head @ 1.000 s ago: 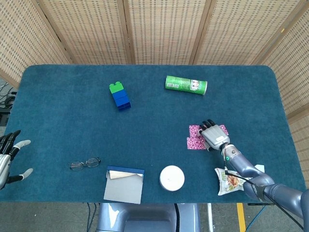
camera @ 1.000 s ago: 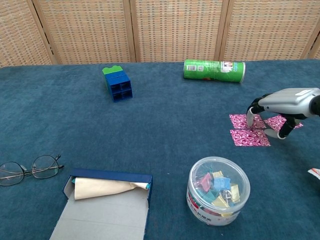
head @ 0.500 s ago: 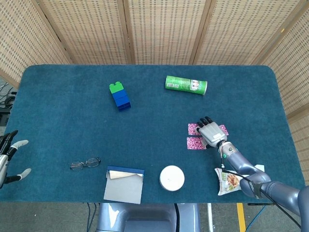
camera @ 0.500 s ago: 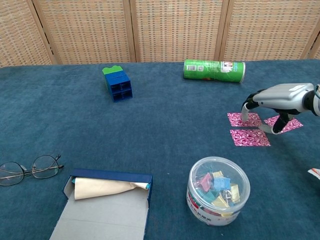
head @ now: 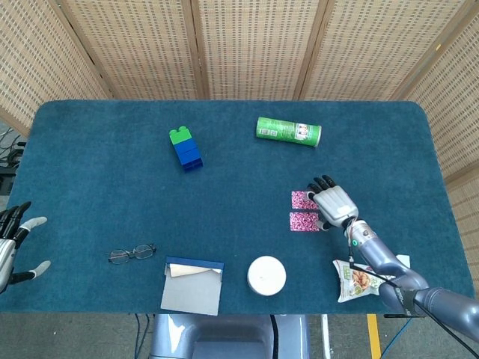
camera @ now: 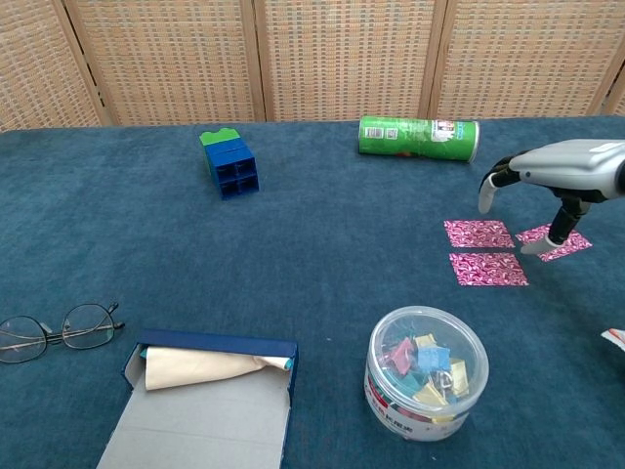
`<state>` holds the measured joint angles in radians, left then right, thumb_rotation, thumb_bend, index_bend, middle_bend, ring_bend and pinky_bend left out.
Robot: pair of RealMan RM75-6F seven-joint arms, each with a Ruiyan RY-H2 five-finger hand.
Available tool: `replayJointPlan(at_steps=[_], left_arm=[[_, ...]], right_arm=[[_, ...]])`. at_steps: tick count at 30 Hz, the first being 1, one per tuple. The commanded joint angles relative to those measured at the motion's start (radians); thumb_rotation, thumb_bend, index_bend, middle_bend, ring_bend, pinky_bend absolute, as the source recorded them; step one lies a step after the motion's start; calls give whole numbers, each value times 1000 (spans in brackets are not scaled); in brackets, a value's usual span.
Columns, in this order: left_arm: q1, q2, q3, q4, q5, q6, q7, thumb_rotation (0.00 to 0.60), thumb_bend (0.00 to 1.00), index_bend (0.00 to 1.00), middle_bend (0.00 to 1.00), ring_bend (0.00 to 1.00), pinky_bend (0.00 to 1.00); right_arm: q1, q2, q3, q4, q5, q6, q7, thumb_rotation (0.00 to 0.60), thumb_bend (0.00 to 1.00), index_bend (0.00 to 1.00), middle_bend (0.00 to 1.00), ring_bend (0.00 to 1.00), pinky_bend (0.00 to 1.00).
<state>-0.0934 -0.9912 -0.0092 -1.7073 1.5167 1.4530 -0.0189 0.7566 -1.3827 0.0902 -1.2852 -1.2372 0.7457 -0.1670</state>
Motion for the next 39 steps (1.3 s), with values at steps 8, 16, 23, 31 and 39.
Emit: replayJointPlan(at_steps=[8,16,23,31,39], left_arm=[[3,3,5,-3,11,4,0,600,179,224,33,0,36],[2,4,7,-5,17,3,3,600,178,224,33,0,36],[2,3,9,0,15,-1,0,600,179,224,33,0,36],[3,2,10,11,15,-2,-11,600,180,224,33,0,36],[7,2,11,25,12,-1,-23,600,179,224,33,0,36]], right_arm=[[-47,5,21,1,1,78,70,600,195,333,172,0,0],[-56,-8,22,0,8,85,71,600,259,342,172,0,0],[-54,-24,15,-24,13,69,58,600,260,342,172,0,0],[-46,-55,14,-37,36,57,13,600,260,342,172,0,0],[-41,-95,9,-9,54,61,-41,600,260,342,171,0,0]])
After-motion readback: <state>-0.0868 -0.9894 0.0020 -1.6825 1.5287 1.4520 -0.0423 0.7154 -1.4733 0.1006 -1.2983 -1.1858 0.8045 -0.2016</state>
